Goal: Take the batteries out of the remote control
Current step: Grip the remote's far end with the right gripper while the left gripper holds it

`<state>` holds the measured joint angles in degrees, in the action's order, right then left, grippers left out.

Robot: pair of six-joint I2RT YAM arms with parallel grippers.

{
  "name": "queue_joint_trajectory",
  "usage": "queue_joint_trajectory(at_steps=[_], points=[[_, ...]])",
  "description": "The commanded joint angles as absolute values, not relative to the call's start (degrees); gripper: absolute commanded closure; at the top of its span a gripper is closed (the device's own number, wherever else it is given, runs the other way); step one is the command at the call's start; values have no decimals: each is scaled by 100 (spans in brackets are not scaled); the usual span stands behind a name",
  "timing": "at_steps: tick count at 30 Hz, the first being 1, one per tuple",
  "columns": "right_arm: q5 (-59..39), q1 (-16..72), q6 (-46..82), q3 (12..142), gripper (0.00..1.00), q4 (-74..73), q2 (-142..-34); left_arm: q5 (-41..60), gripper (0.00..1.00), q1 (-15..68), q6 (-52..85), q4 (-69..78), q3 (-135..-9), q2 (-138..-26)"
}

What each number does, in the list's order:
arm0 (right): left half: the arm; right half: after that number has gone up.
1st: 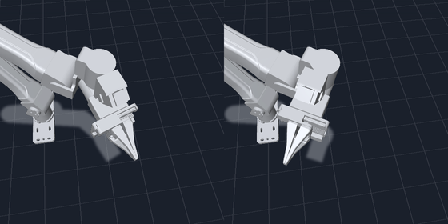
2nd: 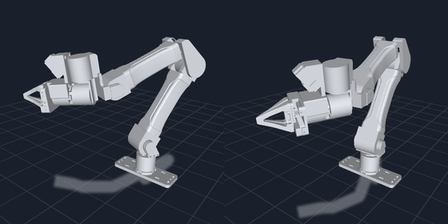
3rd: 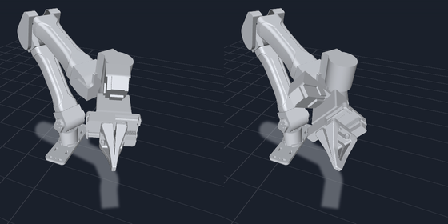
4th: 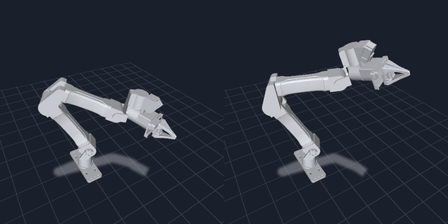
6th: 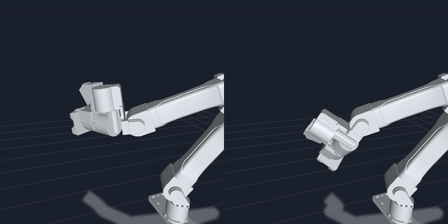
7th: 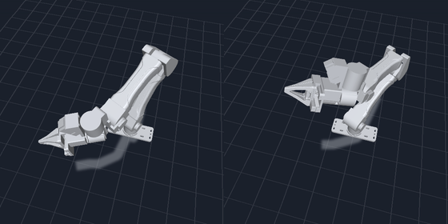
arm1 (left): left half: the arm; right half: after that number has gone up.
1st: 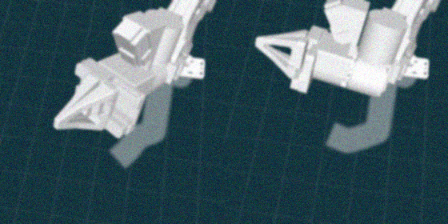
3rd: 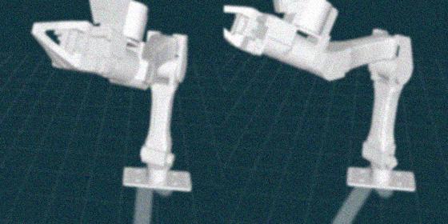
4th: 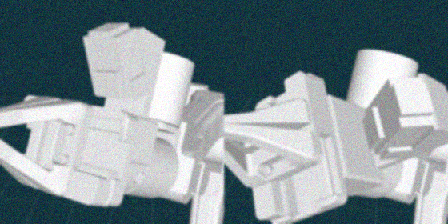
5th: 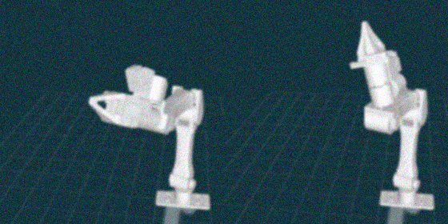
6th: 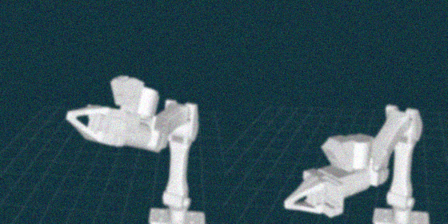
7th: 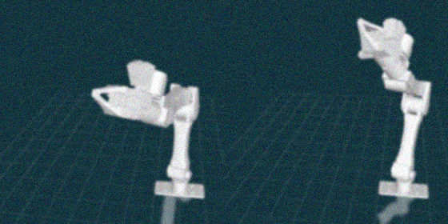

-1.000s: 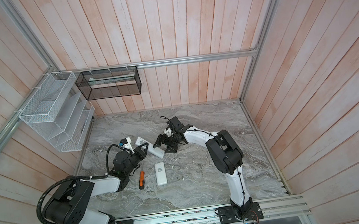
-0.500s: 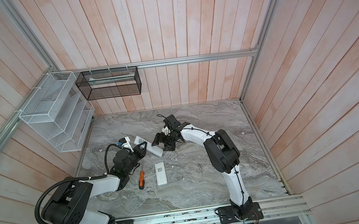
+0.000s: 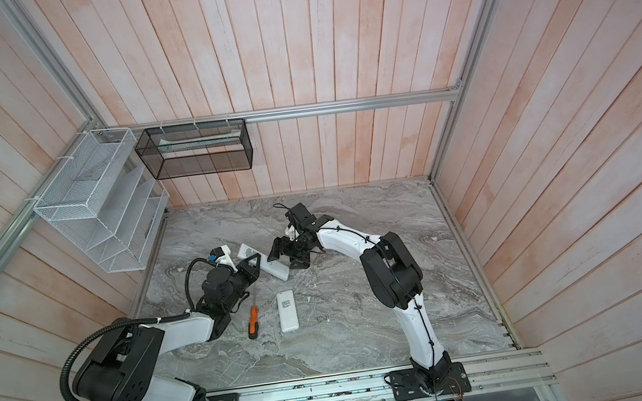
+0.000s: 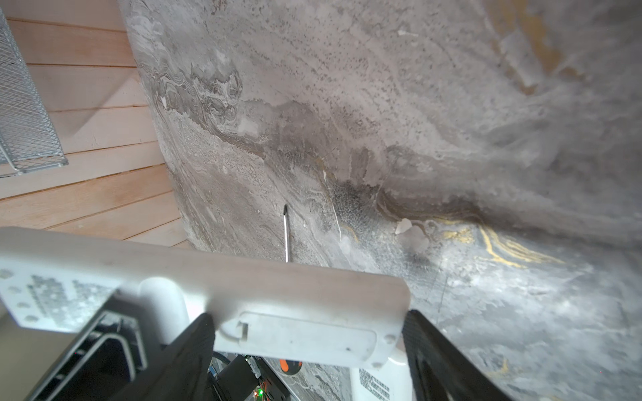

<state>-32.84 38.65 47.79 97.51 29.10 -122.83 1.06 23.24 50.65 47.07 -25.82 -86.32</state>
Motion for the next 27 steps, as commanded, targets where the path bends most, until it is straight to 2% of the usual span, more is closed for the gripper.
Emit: queue_joint_trajectory(at_steps=[1,12,27], points=[[-3225,3999,4699,9795,17,3110,-12419,242,100,2314,5186,5203,-2781,-8407],[-3232,4008,4730,9778,24,3076,-12437,286,100,2291,5199,5236,-2794,-8338],[-2985,4003,4678,9899,24,3525,-12439,299,100,2251,4847,4978,-2825,-8162]])
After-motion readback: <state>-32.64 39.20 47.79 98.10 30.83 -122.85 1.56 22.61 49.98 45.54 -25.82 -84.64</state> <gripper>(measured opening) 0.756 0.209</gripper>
